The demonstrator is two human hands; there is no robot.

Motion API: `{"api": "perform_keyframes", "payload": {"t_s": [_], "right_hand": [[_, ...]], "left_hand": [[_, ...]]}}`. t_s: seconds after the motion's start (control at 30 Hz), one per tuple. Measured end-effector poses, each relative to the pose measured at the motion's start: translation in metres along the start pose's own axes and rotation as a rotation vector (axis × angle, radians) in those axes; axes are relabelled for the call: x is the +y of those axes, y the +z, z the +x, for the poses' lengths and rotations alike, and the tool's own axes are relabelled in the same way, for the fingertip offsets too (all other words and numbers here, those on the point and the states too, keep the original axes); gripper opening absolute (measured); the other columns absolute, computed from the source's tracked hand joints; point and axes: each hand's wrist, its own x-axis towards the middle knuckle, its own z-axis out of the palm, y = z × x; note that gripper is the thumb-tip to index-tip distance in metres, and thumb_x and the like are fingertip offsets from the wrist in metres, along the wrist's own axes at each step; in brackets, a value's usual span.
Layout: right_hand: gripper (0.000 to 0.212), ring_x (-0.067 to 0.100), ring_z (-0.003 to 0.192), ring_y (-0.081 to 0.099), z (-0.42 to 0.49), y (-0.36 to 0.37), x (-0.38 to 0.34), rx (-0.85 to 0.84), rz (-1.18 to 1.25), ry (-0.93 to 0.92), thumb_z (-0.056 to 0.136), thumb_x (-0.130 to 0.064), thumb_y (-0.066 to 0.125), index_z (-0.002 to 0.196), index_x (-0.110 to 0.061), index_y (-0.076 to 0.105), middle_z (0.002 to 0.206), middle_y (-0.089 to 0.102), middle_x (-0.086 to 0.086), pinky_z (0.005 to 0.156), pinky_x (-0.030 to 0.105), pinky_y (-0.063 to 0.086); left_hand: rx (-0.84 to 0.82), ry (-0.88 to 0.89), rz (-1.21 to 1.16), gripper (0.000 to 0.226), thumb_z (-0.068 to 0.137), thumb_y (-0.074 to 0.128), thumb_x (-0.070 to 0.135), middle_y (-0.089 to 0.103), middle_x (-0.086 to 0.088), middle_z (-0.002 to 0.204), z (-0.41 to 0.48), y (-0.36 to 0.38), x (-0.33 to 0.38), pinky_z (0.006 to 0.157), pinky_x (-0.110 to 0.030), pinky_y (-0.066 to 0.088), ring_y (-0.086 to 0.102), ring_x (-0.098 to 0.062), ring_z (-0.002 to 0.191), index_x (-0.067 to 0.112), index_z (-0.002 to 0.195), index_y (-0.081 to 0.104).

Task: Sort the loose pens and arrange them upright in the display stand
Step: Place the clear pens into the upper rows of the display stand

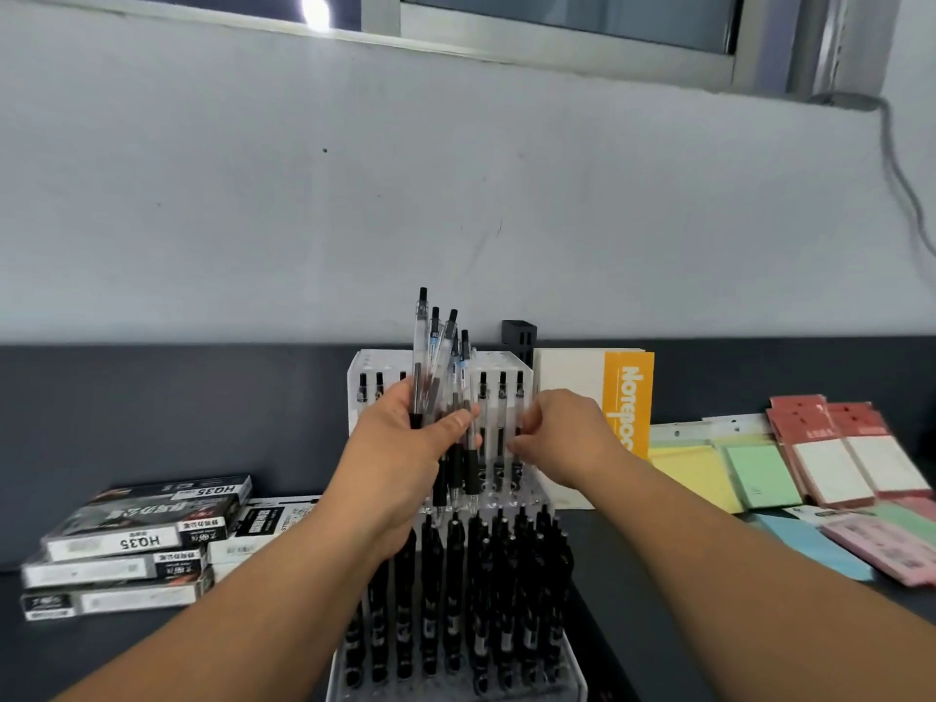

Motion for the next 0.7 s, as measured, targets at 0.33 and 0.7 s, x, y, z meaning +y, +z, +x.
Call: {"api": "perform_keyframes", "payload": {"t_s": [0.33, 0.7], "right_hand": [[0.023, 0.011, 0.071, 0.061, -0.011, -0.017, 0.003, 0.09, 0.394, 0.019, 0.079, -0.036, 0.076, 0.08, -0.017, 0.064, 0.082, 0.067, -0.001, 0.065, 0.026, 0.053], [0.015, 0.009, 0.065, 0.061, -0.017, -0.037, -0.007, 0.019, 1.072, 0.091, 0.087, -0.017, 0.071, 0.097, -0.007, 0.07, 0.081, 0.068, 0.003, 0.059, 0.022, 0.053]], "left_hand": [[-0.027, -0.009, 0.063, 0.01, 0.087, 0.067, 0.013, 0.075, 0.0, 0.09, 0.007, 0.002, -0.002, 0.071, -0.019, 0.042, 0.07, -0.008, 0.084, 0.017, 0.096, 0.066], [-0.016, 0.051, 0.129, 0.007, 0.088, 0.068, 0.02, 0.071, -0.001, 0.073, 0.014, 0.014, -0.005, 0.069, -0.02, 0.048, 0.069, -0.014, 0.08, 0.021, 0.094, 0.064]]}}
